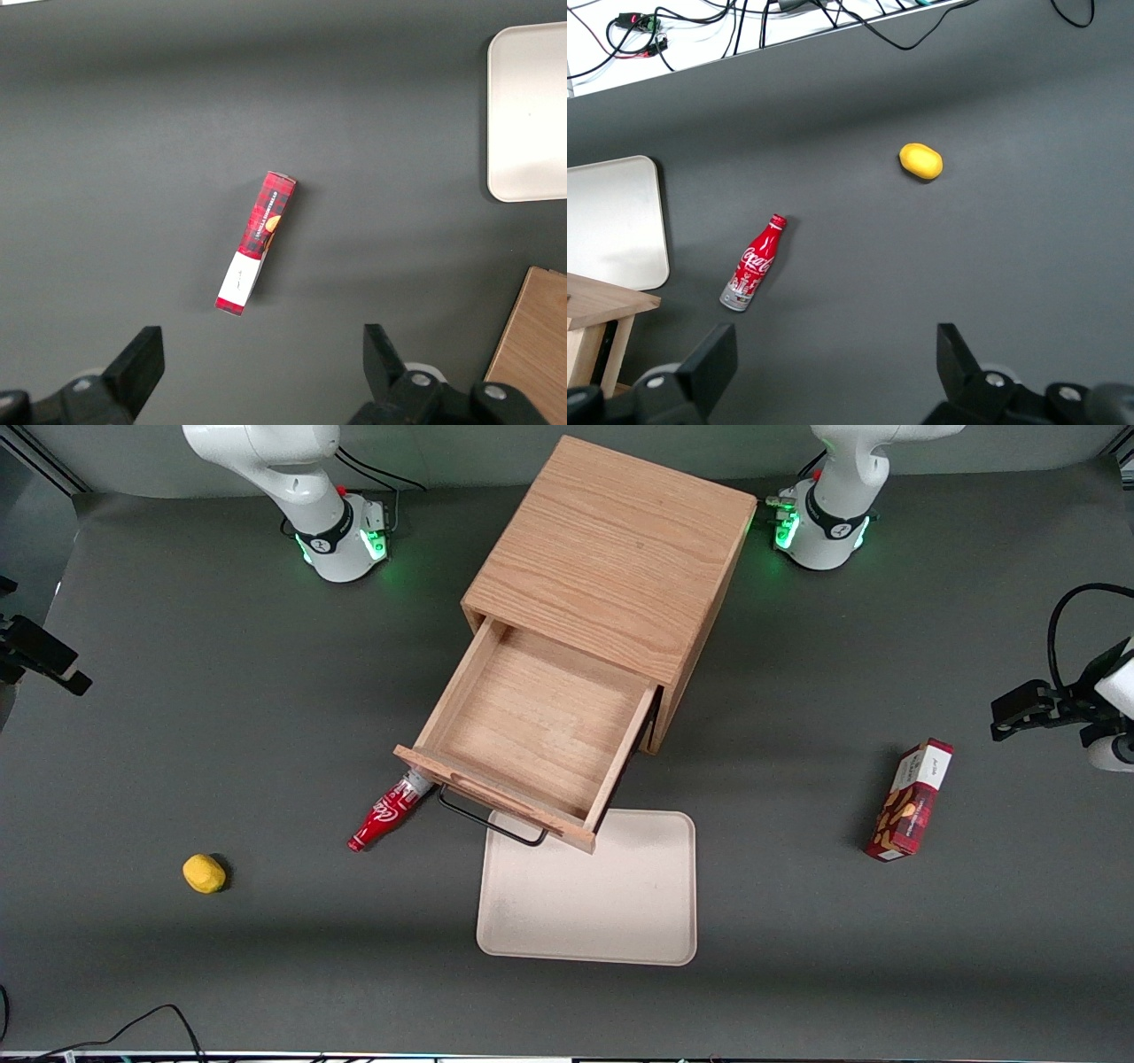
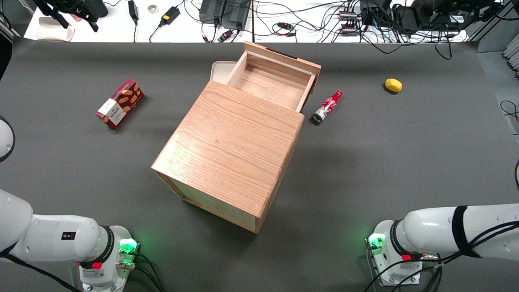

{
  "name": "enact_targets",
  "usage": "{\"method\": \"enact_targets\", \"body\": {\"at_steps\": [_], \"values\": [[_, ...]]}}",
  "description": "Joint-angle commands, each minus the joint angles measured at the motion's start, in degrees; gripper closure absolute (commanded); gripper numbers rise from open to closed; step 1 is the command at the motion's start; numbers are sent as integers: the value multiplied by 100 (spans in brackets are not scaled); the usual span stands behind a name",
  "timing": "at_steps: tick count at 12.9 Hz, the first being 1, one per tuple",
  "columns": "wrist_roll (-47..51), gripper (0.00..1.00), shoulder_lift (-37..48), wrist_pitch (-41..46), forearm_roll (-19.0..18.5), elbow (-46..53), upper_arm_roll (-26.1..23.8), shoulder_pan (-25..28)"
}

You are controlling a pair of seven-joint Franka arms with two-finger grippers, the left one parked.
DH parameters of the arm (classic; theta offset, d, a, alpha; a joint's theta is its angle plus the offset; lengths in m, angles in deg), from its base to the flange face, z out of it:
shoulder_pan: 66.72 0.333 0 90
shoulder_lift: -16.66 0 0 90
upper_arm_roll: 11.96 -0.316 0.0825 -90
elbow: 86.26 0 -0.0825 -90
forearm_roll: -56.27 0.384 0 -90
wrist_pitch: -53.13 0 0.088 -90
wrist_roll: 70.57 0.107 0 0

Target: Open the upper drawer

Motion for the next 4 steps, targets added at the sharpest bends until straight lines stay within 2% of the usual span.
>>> {"method": "enact_targets", "body": {"at_steps": [1,4], "values": [[-963,0,37,-109,70,1,-25,3],[-1010,0,11,-109,9,106,-26,29]]}}
